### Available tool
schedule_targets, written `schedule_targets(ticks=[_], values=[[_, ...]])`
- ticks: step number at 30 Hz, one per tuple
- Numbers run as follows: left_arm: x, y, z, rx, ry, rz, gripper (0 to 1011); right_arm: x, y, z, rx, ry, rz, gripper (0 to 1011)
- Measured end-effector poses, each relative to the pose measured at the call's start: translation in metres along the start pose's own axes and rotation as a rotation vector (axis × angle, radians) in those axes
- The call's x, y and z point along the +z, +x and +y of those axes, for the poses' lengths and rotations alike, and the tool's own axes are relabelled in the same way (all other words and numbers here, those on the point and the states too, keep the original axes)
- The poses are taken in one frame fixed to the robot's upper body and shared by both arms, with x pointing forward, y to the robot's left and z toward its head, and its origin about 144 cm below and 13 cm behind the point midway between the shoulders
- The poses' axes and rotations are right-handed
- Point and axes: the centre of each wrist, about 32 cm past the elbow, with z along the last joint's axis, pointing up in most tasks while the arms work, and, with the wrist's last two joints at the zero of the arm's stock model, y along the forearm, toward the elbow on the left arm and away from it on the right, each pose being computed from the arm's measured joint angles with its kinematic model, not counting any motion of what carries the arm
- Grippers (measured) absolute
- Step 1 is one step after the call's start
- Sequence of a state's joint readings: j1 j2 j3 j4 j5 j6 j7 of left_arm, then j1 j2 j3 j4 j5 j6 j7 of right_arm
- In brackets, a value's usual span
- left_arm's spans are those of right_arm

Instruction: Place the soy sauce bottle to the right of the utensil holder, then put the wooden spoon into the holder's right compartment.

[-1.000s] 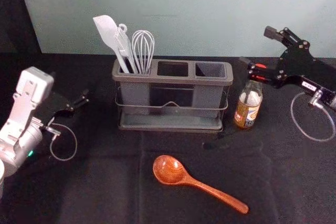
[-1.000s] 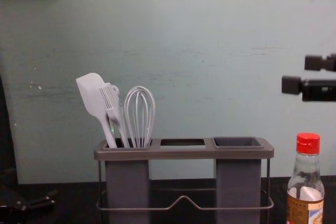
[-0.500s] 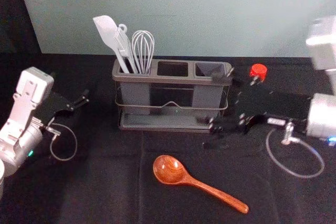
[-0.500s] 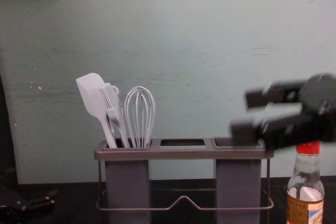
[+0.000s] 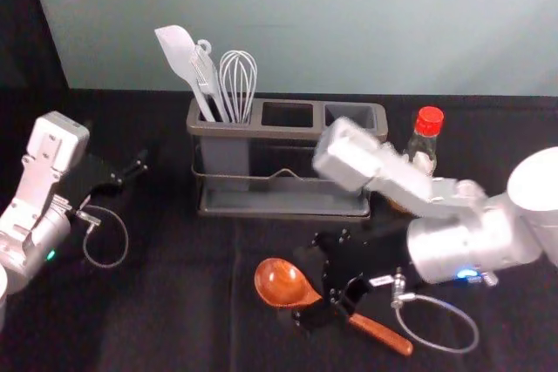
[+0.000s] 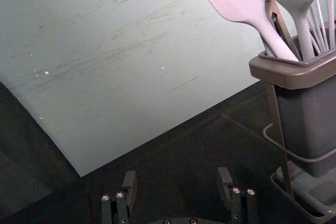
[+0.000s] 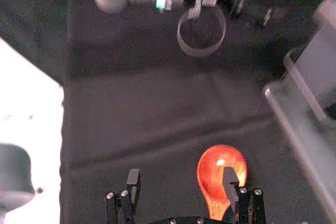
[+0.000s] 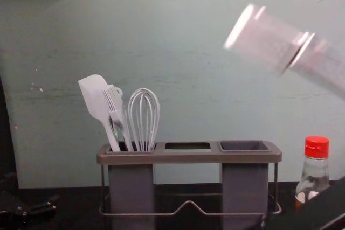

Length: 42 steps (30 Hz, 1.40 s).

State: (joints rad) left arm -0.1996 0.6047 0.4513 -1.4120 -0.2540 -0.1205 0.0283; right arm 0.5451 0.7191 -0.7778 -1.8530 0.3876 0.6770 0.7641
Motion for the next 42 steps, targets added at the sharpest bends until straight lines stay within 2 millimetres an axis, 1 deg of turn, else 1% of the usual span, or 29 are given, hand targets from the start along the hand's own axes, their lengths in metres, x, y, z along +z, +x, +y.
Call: schedule_targets(ticks=[1, 7, 11, 12, 13, 15, 17, 24, 33, 42], values=[[0.000, 0.000, 0.000, 0.000, 0.000, 0.000, 1005, 0.002, 0.001, 0.007, 0.004, -0.038, -0.004, 1003], [0.000, 0.000, 0.000, 0.000, 0.000, 0.000, 1005, 0.007, 0.006, 0.024, 0.001, -0.119, -0.008, 1003], [0.000, 0.000, 0.000, 0.000, 0.000, 0.000, 1005, 0.006, 0.010, 0.038, -0.002, -0.168, -0.008, 1003], [0.000, 0.000, 0.000, 0.000, 0.000, 0.000, 1005, 0.006, 0.010, 0.038, -0.002, -0.168, -0.008, 1003], [0.000, 0.000, 0.000, 0.000, 0.000, 0.000, 1005, 0.004, 0.011, 0.044, -0.004, -0.184, -0.009, 1003], [0.000, 0.000, 0.000, 0.000, 0.000, 0.000, 1005, 0.004, 0.011, 0.046, -0.005, -0.189, -0.010, 1003], [0.000, 0.000, 0.000, 0.000, 0.000, 0.000, 1005, 0.002, 0.013, 0.053, -0.011, -0.206, -0.012, 1003], [0.000, 0.000, 0.000, 0.000, 0.000, 0.000, 1005, 0.001, 0.016, 0.063, -0.034, -0.220, -0.012, 1003], [0.000, 0.000, 0.000, 0.000, 0.000, 0.000, 1005, 0.001, 0.019, 0.069, -0.054, -0.221, -0.019, 1003], [0.000, 0.000, 0.000, 0.000, 0.000, 0.000, 1005, 0.002, 0.025, 0.076, -0.070, -0.227, -0.034, 1003]])
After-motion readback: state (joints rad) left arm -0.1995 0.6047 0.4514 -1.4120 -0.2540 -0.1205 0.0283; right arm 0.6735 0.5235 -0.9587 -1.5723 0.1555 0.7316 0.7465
